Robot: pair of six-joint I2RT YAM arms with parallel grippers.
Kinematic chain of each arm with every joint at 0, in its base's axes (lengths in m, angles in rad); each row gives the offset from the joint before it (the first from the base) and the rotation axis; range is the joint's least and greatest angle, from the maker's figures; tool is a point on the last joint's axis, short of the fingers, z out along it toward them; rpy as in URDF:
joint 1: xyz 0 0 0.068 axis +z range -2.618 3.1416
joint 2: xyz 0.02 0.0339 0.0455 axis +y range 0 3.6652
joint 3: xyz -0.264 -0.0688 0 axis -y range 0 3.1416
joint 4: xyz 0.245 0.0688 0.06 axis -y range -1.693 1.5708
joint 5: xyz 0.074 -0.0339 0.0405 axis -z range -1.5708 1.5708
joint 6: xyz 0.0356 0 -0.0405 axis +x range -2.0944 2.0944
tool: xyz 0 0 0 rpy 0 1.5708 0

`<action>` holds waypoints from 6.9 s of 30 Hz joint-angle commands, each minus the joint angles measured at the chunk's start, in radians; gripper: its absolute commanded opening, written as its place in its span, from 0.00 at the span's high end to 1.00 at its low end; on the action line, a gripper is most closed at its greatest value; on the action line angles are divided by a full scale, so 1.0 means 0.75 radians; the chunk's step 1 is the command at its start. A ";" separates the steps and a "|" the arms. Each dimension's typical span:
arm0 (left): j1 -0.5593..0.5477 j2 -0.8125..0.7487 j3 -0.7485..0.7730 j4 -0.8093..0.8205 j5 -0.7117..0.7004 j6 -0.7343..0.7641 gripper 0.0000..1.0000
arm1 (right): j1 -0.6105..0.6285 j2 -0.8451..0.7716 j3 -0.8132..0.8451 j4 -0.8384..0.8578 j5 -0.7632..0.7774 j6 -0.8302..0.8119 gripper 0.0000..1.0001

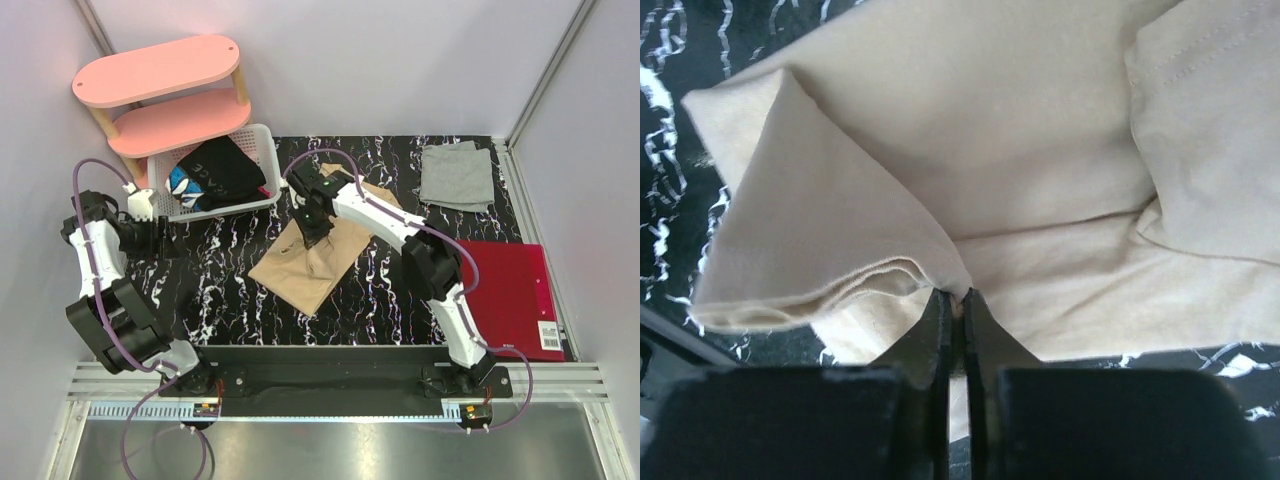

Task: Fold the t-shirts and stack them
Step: Fold the tshirt

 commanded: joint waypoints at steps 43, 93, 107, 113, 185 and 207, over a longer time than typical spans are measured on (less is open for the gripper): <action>-0.069 -0.046 -0.002 -0.055 0.017 0.043 0.35 | 0.670 -0.056 -0.308 0.224 0.965 -0.100 0.18; -0.071 -0.066 0.041 -0.076 -0.009 0.064 0.35 | 0.742 0.228 -0.181 0.209 1.113 0.058 0.99; -0.069 -0.076 0.066 -0.094 -0.011 0.078 0.35 | 0.866 0.112 0.316 -0.179 0.798 0.066 1.00; -0.071 -0.097 0.062 -0.100 -0.021 0.090 0.35 | 0.883 0.050 0.427 -0.251 0.787 0.091 1.00; -0.451 -0.168 -0.079 -0.227 -0.103 0.148 0.35 | -0.277 -0.032 -0.038 0.299 0.501 0.021 0.08; -1.084 0.322 0.137 0.116 0.071 -0.204 0.36 | -0.416 -0.451 -0.497 0.732 -0.889 0.868 0.16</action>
